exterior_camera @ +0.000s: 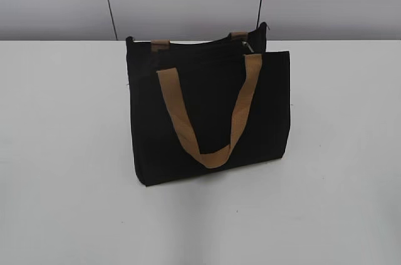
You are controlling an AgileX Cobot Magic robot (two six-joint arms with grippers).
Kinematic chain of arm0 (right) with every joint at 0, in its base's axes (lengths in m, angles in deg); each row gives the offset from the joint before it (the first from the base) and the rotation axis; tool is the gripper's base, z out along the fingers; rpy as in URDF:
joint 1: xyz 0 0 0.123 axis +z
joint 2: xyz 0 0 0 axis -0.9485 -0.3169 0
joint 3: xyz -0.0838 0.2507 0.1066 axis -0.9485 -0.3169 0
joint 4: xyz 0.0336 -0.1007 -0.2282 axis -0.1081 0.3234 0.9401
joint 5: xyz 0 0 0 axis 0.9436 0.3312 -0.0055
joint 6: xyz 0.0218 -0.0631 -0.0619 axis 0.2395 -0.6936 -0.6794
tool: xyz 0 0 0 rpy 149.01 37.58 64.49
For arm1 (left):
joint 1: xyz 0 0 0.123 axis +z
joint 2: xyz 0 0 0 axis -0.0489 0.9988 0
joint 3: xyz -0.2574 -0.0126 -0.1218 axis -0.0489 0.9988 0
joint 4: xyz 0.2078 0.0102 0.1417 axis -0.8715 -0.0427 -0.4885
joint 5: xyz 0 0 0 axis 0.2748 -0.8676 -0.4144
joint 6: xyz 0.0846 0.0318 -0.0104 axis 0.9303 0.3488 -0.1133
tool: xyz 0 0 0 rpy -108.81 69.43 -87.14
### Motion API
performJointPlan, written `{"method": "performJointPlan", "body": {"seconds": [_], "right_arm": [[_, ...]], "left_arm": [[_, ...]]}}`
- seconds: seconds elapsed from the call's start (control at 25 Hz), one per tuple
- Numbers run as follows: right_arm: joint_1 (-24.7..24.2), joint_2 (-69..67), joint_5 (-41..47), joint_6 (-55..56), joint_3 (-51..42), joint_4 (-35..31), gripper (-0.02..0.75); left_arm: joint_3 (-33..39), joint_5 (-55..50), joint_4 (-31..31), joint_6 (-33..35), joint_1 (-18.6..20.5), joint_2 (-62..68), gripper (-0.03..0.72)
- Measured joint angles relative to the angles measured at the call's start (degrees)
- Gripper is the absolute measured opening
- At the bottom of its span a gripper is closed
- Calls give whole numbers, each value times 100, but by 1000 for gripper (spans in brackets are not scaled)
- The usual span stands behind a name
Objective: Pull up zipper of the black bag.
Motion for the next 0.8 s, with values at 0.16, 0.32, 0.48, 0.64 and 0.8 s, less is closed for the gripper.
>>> {"method": "performJointPlan", "body": {"seconds": [0.16, 0.32, 0.48, 0.64, 0.8], "right_arm": [[0, 0, 0, 0, 0, -4, 403], [0, 0, 0, 0, 0, -6, 403], [0, 0, 0, 0, 0, -22, 403], [0, 0, 0, 0, 0, -28, 403], [0, 0, 0, 0, 0, -53, 402]], "left_arm": [[0, 0, 0, 0, 61, 0, 493], [0, 0, 0, 0, 94, 0, 493], [0, 0, 0, 0, 271, 0, 493], [0, 0, 0, 0, 298, 0, 493], [0, 0, 0, 0, 298, 0, 493]]}}
